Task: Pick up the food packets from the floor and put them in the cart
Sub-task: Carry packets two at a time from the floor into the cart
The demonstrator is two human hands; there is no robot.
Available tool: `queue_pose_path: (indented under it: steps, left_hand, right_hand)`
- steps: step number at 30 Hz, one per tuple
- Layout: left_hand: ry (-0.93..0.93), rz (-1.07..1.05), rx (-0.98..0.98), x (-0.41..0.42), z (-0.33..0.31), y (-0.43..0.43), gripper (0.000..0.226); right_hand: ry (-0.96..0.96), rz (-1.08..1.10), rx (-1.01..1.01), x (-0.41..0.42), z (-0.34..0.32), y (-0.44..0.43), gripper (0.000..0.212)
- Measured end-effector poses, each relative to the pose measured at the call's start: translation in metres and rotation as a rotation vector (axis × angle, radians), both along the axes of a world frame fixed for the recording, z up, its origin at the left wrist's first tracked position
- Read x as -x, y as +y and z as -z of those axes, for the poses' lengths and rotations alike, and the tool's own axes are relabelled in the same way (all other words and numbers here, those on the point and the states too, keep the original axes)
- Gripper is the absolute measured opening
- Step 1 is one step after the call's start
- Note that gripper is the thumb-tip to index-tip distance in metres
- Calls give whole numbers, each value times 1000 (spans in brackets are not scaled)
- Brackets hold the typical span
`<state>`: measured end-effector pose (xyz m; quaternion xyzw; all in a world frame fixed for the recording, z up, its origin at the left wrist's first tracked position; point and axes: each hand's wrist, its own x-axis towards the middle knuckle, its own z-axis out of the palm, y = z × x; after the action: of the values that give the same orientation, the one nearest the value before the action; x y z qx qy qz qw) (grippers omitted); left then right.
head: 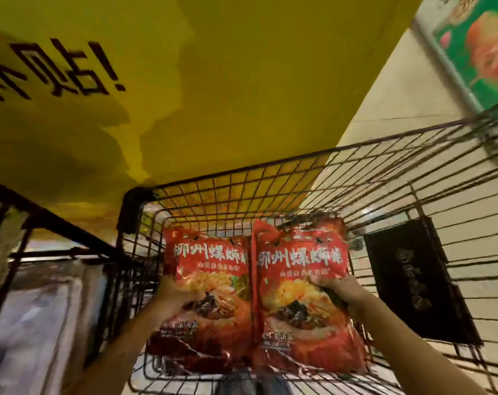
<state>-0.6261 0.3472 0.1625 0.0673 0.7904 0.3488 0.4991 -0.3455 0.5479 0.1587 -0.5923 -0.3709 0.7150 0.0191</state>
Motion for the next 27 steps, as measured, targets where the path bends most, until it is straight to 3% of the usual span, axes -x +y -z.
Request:
queue_pose_path:
  steps: [2, 4, 7, 9, 11, 13, 15, 17, 18, 20, 22, 25, 27]
  left_hand:
    - [13, -11, -11, 7, 23, -12, 38]
    - [4, -76, -17, 10, 40, -25, 45]
    - [-43, -183, -19, 10, 47, -37, 73]
    - [89, -127, -24, 2, 39, -35, 106]
    - [391, -22, 7, -9, 26, -29, 115]
    - [767, 285, -12, -15, 24, -27, 115]
    - [992, 769, -20, -17, 39, -29, 103]
    - [935, 1038, 9, -19, 50, -31, 91]
    - [873, 1085, 68, -19, 55, -32, 98]
    - [818, 1142, 137, -17, 66, -35, 121]
    - [788, 1187, 153, -15, 71, -38, 128]
    - [739, 1167, 151, -11, 68, -38, 129]
    - [747, 1138, 132, -13, 63, -37, 126]
  right_hand:
    - [-2, 24, 31, 6, 20, -4, 112]
    - [-18, 46, 54, 10, 37, -11, 112]
    - [-96, -7, 69, 21, 46, -21, 84]
    - [-167, -28, 17, 26, 49, -29, 47]
    - [-246, 14, -40, 28, 54, -38, 37]
    - [-303, 1, -142, 32, 53, -46, 62]
    - [-402, -135, -331, 36, 53, -51, 103]
    - [-575, -422, -514, 41, 51, -52, 137]
    - [-675, -628, -591, 45, 49, -54, 146]
    - [-712, -995, -697, 51, 50, -60, 145]
    - [-677, -1228, -672, 57, 50, -67, 141]
    - [-721, -1280, -623, 64, 52, -75, 147]
    - [-711, -1280, -622, 66, 46, -74, 139]
